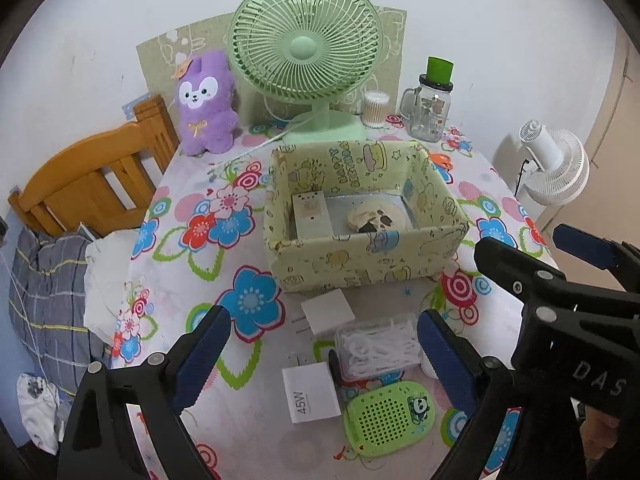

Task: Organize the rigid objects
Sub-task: 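Grasp the small white charger with the left tool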

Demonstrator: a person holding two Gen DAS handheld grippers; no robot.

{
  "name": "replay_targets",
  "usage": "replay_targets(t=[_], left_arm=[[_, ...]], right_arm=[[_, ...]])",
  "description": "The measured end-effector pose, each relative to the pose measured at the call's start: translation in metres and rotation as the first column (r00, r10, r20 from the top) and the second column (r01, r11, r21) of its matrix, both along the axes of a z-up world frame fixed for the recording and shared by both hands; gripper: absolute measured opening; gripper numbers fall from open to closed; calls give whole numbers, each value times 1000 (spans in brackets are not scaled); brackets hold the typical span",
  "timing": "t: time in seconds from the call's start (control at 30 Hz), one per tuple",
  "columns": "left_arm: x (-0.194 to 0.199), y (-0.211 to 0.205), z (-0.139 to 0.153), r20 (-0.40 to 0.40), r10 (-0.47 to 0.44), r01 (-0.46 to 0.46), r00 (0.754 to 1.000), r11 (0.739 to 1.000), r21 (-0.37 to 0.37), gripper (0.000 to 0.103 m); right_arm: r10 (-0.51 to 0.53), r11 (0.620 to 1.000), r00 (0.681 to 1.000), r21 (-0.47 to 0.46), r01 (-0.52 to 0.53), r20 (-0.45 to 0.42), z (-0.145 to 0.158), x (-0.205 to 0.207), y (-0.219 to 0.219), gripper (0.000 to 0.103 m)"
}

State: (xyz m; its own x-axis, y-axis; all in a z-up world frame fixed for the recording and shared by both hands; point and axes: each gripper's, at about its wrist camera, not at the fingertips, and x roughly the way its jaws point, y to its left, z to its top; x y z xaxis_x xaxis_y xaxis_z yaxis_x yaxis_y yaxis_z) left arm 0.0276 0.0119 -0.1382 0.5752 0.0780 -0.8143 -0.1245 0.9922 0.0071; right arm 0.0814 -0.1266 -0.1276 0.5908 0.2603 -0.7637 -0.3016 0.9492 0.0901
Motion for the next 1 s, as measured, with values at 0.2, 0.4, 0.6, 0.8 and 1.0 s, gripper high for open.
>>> replay_targets(t=[0.2,0.4,0.6,0.8,1.0], left_arm=[[-4,3,-14,-23,0,0,1000,1000,-3,95],[-7,6,-29,-58,8,-9,998,1000,-5,95],[-10,6,-42,-74,-1,0,997,1000,-6,95],[-12,8,-56,-101,-7,5,995,1000,-20,95],[-15,14,-68,-132,7,-11,991,999,-36,95]], right_arm=[[-27,1000,999,6,27,-26,-16,-3,-6,92],[-34,999,998,4,34,-44,-31,-8,-10,92],[-35,999,998,-12,35,-60,-46,-13,-7,92],[-44,999,995,-21,43,-86,-62,-18,-6,92],[-51,998,993,-28,48,-111,-73,-20,-5,92]])
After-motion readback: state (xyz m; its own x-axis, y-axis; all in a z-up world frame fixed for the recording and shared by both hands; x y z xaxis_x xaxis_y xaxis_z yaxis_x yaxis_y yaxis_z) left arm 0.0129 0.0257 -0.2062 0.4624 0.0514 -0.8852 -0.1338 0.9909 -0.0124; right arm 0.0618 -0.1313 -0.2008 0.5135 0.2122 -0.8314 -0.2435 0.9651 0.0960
